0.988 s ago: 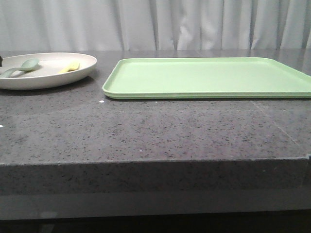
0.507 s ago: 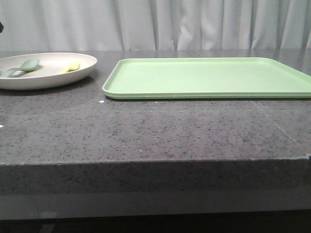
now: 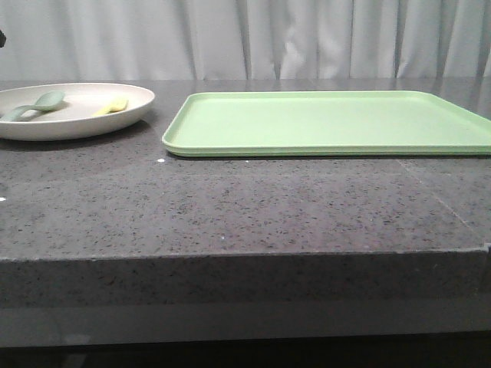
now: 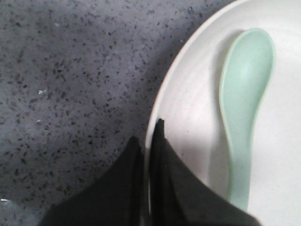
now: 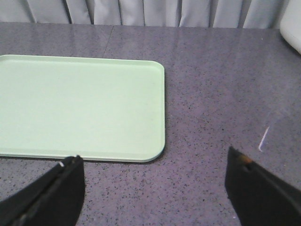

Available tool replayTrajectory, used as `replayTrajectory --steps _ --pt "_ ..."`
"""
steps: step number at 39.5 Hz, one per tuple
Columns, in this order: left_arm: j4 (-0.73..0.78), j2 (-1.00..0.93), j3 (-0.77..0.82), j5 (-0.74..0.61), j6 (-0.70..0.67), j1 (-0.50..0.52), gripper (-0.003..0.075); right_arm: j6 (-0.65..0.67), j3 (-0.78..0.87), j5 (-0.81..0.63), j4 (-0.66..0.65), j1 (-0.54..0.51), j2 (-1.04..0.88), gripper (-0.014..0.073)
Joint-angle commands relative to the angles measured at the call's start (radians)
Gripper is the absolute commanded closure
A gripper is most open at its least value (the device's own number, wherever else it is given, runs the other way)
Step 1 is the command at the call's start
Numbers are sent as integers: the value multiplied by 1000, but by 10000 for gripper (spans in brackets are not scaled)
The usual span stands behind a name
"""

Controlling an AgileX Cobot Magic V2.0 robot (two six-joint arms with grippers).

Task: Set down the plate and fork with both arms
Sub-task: 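Grasp the cream plate's rim with the left gripper, then lift the plate and carry it over the green tray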

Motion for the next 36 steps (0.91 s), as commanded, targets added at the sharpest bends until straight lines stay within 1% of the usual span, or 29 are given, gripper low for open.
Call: replayTrajectory --steps 1,7,14,24,27,36 --pt "-29 -51 -57 -3 1 -10 738 -6 -33 -81 -10 0 8 -31" --pt "-49 -51 -111 33 1 -32 738 -6 -33 -81 -10 0 8 -31" --pt "-135 -51 -168 58 -1 -66 738 -6 -33 -81 -10 0 8 -31" --pt "-163 -51 -205 41 -87 -143 738 -6 -33 -82 -10 0 8 -31" --pt "-163 -51 -205 26 -140 -173 738 -6 -33 -82 -10 0 8 -31" --pt "-137 -51 -205 -67 -269 -334 738 -6 -33 -82 -10 0 8 -31"
